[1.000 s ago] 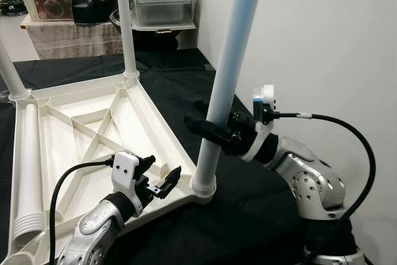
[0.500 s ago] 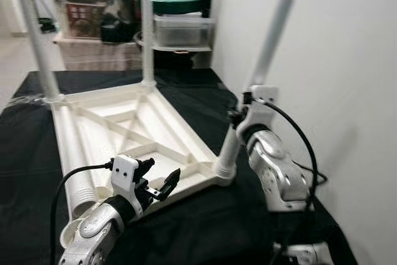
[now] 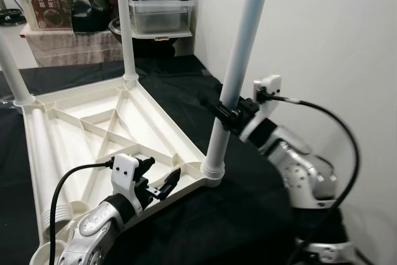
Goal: Building children table
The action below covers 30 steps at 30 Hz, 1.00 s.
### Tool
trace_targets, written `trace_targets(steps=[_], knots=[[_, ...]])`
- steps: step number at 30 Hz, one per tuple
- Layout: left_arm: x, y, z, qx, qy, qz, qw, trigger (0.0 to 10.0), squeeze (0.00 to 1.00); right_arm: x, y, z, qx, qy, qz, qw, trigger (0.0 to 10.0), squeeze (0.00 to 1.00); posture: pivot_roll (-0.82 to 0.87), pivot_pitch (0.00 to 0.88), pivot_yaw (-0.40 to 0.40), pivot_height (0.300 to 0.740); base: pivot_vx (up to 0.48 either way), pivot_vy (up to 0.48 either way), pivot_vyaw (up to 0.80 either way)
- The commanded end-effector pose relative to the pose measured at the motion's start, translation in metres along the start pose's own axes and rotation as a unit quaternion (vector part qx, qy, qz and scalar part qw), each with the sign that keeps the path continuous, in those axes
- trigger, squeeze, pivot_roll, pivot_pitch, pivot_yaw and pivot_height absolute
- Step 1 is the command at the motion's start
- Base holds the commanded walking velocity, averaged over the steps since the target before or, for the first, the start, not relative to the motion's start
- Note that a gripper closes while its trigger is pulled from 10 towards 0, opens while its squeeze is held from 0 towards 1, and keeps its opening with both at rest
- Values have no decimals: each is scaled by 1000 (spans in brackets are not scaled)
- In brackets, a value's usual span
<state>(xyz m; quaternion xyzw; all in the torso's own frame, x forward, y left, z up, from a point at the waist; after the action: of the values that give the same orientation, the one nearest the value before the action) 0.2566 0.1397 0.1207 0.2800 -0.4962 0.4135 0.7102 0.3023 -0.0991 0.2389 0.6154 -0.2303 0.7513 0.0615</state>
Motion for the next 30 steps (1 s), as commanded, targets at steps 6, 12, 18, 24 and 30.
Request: trace_targets(steps=[6, 12, 18, 24, 30], knots=[[-3, 2, -1, 4, 2, -8, 1000, 10000, 0, -11, -4, -30, 117, -59, 13, 991, 0, 0, 37, 0, -107, 740, 0, 0, 0], [-4, 5, -2, 6, 1, -11, 1000, 10000, 0, -80, -3, 26, -242, -33, -217, 945, 0, 0, 42, 0, -100, 740, 0, 0, 0], [-3, 3, -1, 1, -1, -12, 1000, 10000, 0, -98, 20, 41, -454, 2, -297, 840, 0, 0, 42, 0, -91, 740, 0, 0, 0], [-3, 1, -1, -4, -1, -15, 1000, 10000, 0, -73, -7, 12, -377, -6, -227, 898, 10000, 0, 28, 0, -84, 740, 0, 0, 0], [-3, -1, 0, -6, 0, -14, 1000, 10000, 0, -48, -7, 23, -305, -28, -162, 938, 10000, 1000, 25, 0, -89, 740, 0, 0, 0]])
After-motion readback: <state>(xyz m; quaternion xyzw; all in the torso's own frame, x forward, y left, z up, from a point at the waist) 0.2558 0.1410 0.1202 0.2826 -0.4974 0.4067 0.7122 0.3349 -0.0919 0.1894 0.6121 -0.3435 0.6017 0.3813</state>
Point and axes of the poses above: a point about 5 cm out from each wrist's last joint towards the gripper, its own y axis pointing back from the gripper into the wrist, its own x axis along the axis of the wrist's last joint, z = x × y, the point moved 1 cm from there along -y, pointing out of the wrist towards the gripper, and after that the axes turned 12 degrees about y, right-handed, at the moved point
